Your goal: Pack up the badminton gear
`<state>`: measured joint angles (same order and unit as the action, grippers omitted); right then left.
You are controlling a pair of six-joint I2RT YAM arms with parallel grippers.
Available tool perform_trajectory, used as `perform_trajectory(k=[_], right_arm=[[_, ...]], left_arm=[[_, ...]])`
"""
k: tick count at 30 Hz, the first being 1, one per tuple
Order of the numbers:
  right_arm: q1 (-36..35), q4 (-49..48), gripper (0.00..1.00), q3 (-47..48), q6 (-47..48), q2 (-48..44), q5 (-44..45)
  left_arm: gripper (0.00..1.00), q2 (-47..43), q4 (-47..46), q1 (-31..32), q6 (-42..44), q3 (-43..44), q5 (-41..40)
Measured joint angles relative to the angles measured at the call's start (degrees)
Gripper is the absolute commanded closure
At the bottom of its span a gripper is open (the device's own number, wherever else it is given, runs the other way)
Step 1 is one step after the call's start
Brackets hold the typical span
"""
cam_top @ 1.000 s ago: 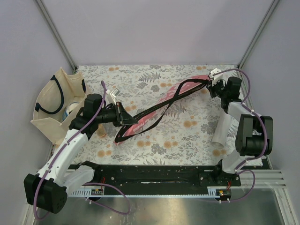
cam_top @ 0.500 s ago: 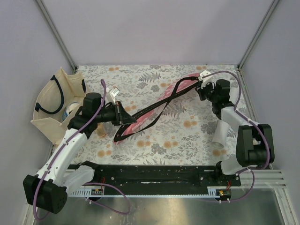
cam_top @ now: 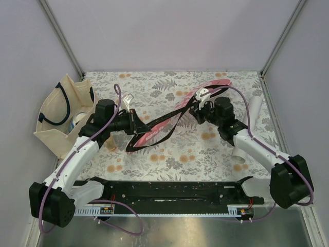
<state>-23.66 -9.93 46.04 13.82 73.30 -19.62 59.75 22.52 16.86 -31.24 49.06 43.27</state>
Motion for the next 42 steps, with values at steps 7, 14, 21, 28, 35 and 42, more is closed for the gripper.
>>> perform_trajectory(k=[7, 14, 21, 28, 35, 42], right_arm=[[-10.67, -0.11, 1.0, 0.0, -8.85, -0.59, 4.17], [-17.77, -2.89, 1.0, 0.0, -16.96, -0.2, 5.68], [-21.22, -6.51, 1.0, 0.0, -20.44, 1.18, 5.55], [-25.9, -9.53, 1.0, 0.02, -21.18, 3.74, 5.57], [-29.44, -11.65, 1.0, 0.9, -21.07, 6.88, 7.26], [-30.93, -12.13, 1.0, -0.13, -19.61, 6.88, 8.79]], left_arm=[[1.0, 1.22, -4.87, 0.02, -0.09, -1.29, 0.15], [1.0, 1.6, -8.13, 0.5, -0.02, -3.5, 0.39], [1.0, 2.38, -9.73, 1.22, 0.61, -3.5, 0.48], [1.0, 3.06, -9.99, 2.1, 1.09, -3.5, 0.22], [0.96, 3.1, -8.57, 2.25, 1.25, -3.52, -0.7], [0.42, 3.02, -4.2, 2.21, 4.15, -1.95, -1.75]])
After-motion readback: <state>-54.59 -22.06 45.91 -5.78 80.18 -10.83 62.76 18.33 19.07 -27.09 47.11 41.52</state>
